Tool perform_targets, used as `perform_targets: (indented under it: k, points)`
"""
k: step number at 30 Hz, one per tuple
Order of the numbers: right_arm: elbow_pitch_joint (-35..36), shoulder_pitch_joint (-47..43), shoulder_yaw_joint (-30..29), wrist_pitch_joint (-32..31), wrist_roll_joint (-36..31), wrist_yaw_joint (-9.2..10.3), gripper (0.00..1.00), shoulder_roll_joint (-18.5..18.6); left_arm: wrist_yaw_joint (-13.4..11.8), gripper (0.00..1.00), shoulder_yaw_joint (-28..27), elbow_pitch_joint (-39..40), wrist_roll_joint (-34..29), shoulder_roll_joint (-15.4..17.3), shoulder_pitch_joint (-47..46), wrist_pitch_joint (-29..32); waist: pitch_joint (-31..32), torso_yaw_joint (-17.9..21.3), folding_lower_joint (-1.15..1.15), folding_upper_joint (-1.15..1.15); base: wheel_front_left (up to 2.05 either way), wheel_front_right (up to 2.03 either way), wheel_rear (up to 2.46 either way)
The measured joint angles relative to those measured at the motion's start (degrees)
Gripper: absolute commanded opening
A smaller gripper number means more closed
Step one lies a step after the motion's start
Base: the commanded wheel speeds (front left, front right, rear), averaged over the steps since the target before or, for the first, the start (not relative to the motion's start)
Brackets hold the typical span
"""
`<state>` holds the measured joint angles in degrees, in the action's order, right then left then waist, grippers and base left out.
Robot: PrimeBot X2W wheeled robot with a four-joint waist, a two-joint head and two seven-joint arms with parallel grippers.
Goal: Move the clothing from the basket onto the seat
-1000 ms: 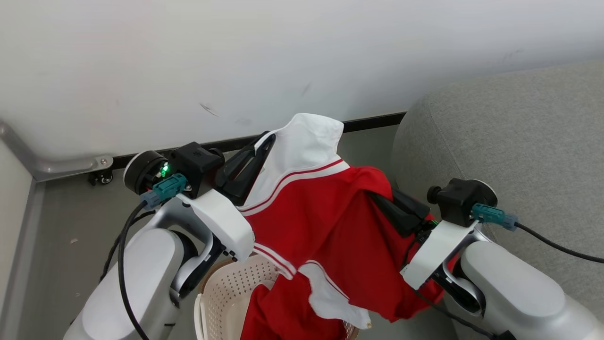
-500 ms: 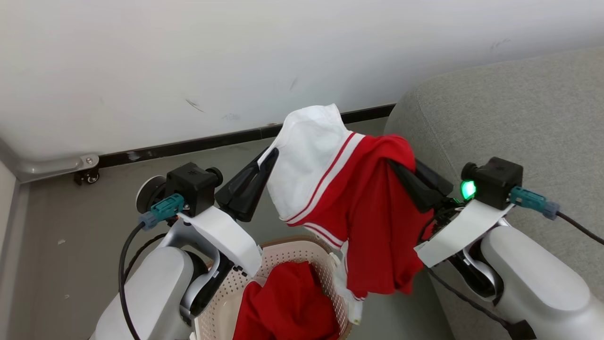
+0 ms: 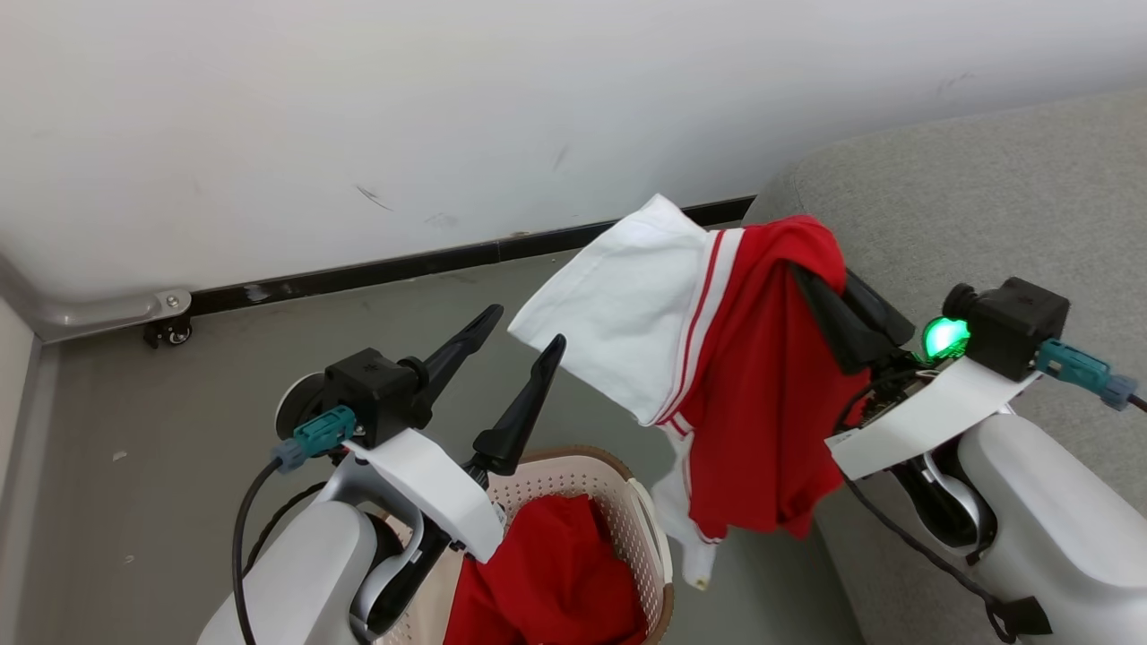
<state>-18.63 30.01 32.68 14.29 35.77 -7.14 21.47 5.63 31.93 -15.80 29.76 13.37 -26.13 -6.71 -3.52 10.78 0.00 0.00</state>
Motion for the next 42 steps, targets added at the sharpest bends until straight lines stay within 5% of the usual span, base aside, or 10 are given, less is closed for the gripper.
perform_targets:
  k: [25,42]
  points:
    - [1.32,-9.68,-15.84,0.01,-2.08,0.0,0.0,1.7,1.02,1.0,3.94,-0.26,1.86,0.97,3.86,-4.53,-0.18,3.71,0.0,0.0,0.0,0.0,0.0]
    - [4.31,-18.08,-23.76,0.01,-4.89,0.0,0.0,-0.59,1.46,1.0,6.53,-0.41,1.87,1.42,4.96,-6.0,0.78,8.35,0.0,0.0,0.0,0.0,0.0]
